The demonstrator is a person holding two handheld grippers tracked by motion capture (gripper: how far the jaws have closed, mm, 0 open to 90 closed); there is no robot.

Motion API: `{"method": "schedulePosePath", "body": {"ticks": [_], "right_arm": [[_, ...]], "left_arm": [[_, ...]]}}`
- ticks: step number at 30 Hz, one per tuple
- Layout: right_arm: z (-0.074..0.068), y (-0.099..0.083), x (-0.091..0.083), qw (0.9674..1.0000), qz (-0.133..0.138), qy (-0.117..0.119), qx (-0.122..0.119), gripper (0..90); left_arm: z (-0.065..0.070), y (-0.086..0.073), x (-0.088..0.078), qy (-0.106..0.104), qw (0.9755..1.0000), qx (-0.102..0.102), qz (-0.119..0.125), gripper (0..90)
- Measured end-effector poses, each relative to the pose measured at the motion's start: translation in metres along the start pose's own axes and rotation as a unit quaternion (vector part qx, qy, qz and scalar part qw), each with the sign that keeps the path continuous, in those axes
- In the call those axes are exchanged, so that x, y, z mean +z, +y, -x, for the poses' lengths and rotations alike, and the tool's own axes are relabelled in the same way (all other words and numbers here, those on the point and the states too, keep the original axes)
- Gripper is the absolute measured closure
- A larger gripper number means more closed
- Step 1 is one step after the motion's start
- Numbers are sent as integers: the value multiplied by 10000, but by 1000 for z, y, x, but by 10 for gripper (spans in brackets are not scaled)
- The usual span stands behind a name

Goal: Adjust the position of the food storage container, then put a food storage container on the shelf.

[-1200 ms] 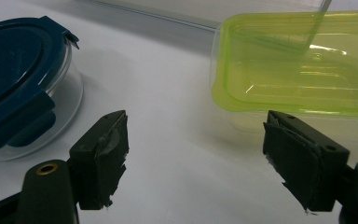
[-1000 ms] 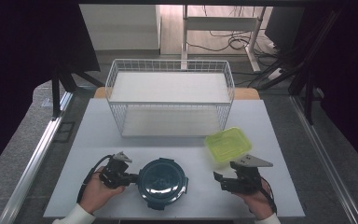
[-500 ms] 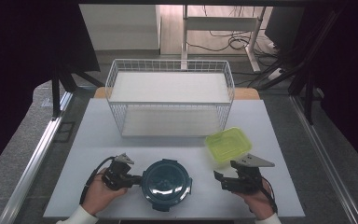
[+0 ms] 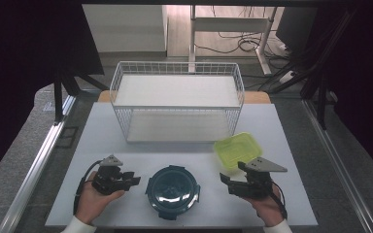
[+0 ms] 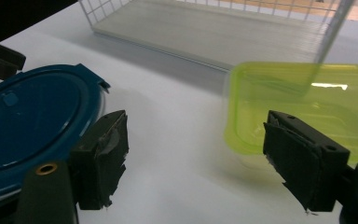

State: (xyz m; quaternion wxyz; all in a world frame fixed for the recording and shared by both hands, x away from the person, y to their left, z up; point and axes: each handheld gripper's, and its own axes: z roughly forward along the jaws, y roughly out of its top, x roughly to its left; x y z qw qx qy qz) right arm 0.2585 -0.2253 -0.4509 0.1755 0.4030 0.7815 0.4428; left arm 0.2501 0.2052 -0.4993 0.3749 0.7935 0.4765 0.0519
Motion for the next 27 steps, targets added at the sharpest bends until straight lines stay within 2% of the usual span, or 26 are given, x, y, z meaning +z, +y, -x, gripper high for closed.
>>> {"method": "schedulePosePath", "body": {"ticks": [1,2,3,4,5,6,7,10,13,15,18,21,24,27], "right_arm": [[-2,1,1,10000,-16,3,-32,221],[-6,3,3,9999,-34,65,-80,220],[-6,3,3,9999,-34,65,-80,220],[-10,2,4,9998,-75,177,-99,220],[-10,2,4,9998,-75,177,-99,220],[-14,1,6,9995,-123,274,-131,218],[-16,0,6,9993,-148,297,-154,217],[-19,-1,5,9992,-185,318,-133,215],[-21,-1,3,9991,-189,373,-92,212],[-25,0,3,9985,-234,493,6,208],[-31,-1,6,9977,-347,572,46,198],[-36,-1,10,9967,-427,673,156,184],[-42,0,13,9957,-462,739,314,172],[-48,-2,15,9939,-516,834,502,158]], "left_arm": [[0,-1,-2,-4,10000,-76,-35,447],[-1,-3,-5,20,9997,-253,24,322],[-1,-3,-5,20,9997,-253,24,291],[-1,-3,-9,20,9991,-418,92,263],[-1,-3,-9,20,9991,-418,92,235],[-1,-3,-12,-40,9985,-521,156,217],[-1,-3,-12,-40,9985,-521,156,206],[0,-1,-15,-279,9968,-696,284,173],[1,1,-16,-313,9964,-715,344,154],[2,2,-16,-358,9961,-712,382,138],[1,4,-16,-613,9939,-797,458,103],[0,4,-15,-668,9932,-836,462,81],[2,5,-15,-885,9901,-966,502,78],[6,6,-12,-995,9893,-949,482,75]]}}
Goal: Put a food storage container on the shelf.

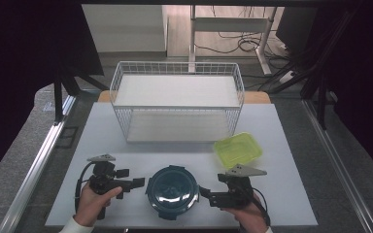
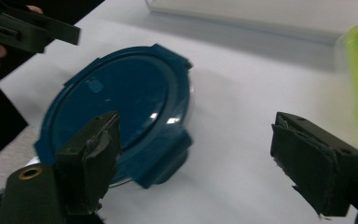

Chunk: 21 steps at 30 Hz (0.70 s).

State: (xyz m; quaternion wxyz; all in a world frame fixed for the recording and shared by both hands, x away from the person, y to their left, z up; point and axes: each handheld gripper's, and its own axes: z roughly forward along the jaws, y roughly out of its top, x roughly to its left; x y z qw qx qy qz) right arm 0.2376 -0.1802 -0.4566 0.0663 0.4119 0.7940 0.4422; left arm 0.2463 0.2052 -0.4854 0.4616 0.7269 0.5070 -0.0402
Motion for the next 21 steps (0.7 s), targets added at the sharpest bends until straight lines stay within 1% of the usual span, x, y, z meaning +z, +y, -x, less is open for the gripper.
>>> {"method": "schedulePosePath", "body": {"ticks": [1,2,3,4,5,6,8,9,11,12,13,14,15,16,18,19,20,21], "right_arm": [[-1,-1,1,10000,-16,47,74,155],[-2,-2,2,9998,-28,105,175,154],[-2,-3,3,9995,-38,162,271,153],[-3,-5,4,9992,-53,203,350,151],[-3,-5,4,9992,-53,203,350,151],[-4,-7,6,9988,-80,210,428,148],[-4,-7,6,9987,-85,211,458,145],[-5,-9,7,9982,-78,230,550,139],[-4,-10,9,9973,-88,295,661,138],[-4,-10,9,9973,-88,295,661,138],[-3,-11,12,9962,-134,323,801,135],[-3,-11,12,9962,-134,323,801,135],[-1,-13,16,9945,-192,390,953,126],[-1,-13,16,9945,-192,390,953,126],[-1,-15,22,9928,-280,440,1080,114],[-3,-16,28,9919,-341,489,1125,111],[-3,-16,28,9919,-341,489,1125,111],[-4,-17,35,9903,-414,544,1212,108]], "left_arm": [[3,0,5,-12,10000,22,-71,73],[3,0,5,-12,10000,22,-71,68],[5,0,10,-84,9999,-24,-128,66],[6,0,12,-101,9998,-43,-159,59],[6,0,12,-101,9998,-43,-159,46],[7,0,15,-128,9997,-121,-148,38],[7,0,17,-162,9996,-147,-176,34],[8,-1,21,-239,9992,-201,-260,28],[7,0,26,-265,9988,-249,-320,26],[7,0,26,-265,9988,-249,-320,26],[7,0,30,-331,9983,-301,-361,26],[7,0,30,-331,9983,-301,-361,25],[6,-1,33,-389,9978,-355,-403,25],[6,-1,33,-389,9978,-355,-403,25],[5,-2,35,-418,9974,-440,-386,25],[4,-4,36,-487,9967,-536,-371,26],[4,-4,36,-487,9967,-536,-371,26],[2,-6,38,-564,9958,-607,-379,26]]}}
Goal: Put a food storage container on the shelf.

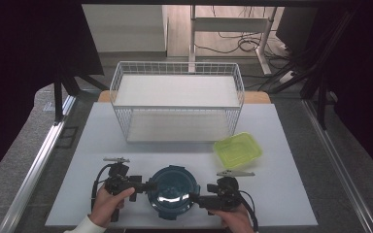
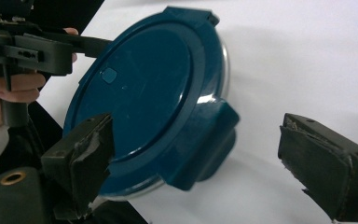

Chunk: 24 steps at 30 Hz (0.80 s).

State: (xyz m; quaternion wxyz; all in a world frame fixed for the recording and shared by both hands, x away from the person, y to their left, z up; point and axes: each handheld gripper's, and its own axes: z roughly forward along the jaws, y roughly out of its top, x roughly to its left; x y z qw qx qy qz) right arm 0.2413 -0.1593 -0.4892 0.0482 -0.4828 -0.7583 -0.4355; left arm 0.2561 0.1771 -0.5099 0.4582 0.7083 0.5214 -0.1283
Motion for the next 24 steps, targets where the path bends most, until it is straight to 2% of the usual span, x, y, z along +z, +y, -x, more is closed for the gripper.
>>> {"method": "schedulePosePath", "body": {"ticks": [3,7,10,16,19,21,23,24], "right_arm": [[0,0,6,9999,-61,62,105,108],[3,-1,14,9992,-145,211,309,108],[5,-3,17,9981,-185,357,461,110],[4,-5,21,9966,-258,459,629,115],[4,-7,24,9955,-268,513,745,136],[5,-8,24,9944,-259,589,843,157],[5,-8,24,9937,-249,649,884,174],[3,-9,25,9938,-276,646,864,206]], "left_arm": [[-1,-1,2,-43,10000,-19,-63,30],[-4,-5,9,-292,9993,-158,-159,45],[-3,-8,15,-431,9987,-161,-233,78],[-1,-11,21,-460,9980,-190,-379,109],[1,-12,22,-493,9978,-191,-388,163],[5,-15,22,-411,9983,-173,-368,180],[5,-15,21,-418,9983,-215,-349,192],[2,-16,19,-436,9981,-344,-255,211]]}}
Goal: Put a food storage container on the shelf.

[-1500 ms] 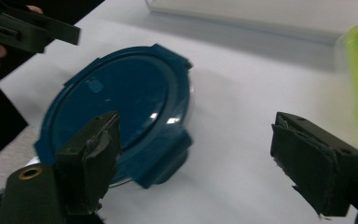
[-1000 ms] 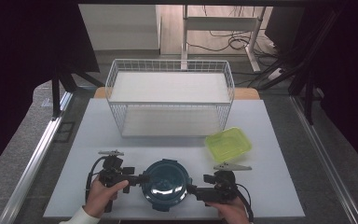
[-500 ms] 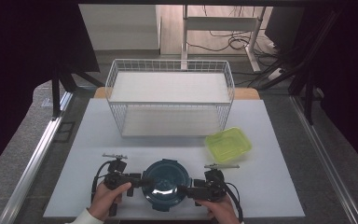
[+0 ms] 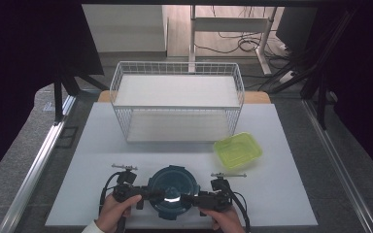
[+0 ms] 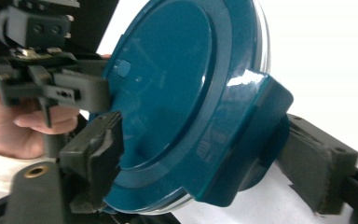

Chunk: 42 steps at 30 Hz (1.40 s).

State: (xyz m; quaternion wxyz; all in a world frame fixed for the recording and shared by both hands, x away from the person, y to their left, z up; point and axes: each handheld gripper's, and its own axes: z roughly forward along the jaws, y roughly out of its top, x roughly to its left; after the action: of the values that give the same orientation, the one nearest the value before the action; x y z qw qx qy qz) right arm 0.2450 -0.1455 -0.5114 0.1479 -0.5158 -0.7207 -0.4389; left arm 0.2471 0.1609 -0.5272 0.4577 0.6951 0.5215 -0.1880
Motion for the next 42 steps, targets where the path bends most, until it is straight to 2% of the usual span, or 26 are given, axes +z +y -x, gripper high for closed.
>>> {"method": "schedulePosePath", "body": {"ticks": [1,2,3,4,9,15,16,19,24,27,32,42], "right_arm": [[0,0,0,10000,0,0,0,206],[0,0,1,10000,-11,-49,26,229],[0,0,1,10000,-11,-49,26,229],[2,1,1,9999,6,-30,117,247],[5,2,-1,9996,11,57,258,283],[4,1,-3,9994,75,41,347,312],[5,1,-4,9988,109,69,466,328],[8,2,-6,9984,139,100,539,338],[6,2,-7,9982,149,75,576,346],[5,3,-8,9975,174,66,675,360],[1,3,-10,9981,194,-6,592,371],[0,6,-12,9983,239,-4,525,385]], "left_arm": [[0,0,0,0,10000,0,0,230],[-2,0,-2,-24,9999,-135,71,246],[-2,0,-2,-24,9999,-135,71,258],[-1,-1,-2,-30,9997,-221,104,265],[0,-1,-4,22,9994,-318,116,284],[6,-2,-7,102,9994,-260,190,307],[6,-3,-10,63,9995,-194,230,329],[6,-3,-11,19,9991,-233,344,362],[7,-3,-11,36,9990,-246,369,367],[9,-3,-12,85,9991,-159,371,371],[13,-1,-14,162,9989,-74,435,381],[19,3,-15,275,9983,59,513,392]]}}
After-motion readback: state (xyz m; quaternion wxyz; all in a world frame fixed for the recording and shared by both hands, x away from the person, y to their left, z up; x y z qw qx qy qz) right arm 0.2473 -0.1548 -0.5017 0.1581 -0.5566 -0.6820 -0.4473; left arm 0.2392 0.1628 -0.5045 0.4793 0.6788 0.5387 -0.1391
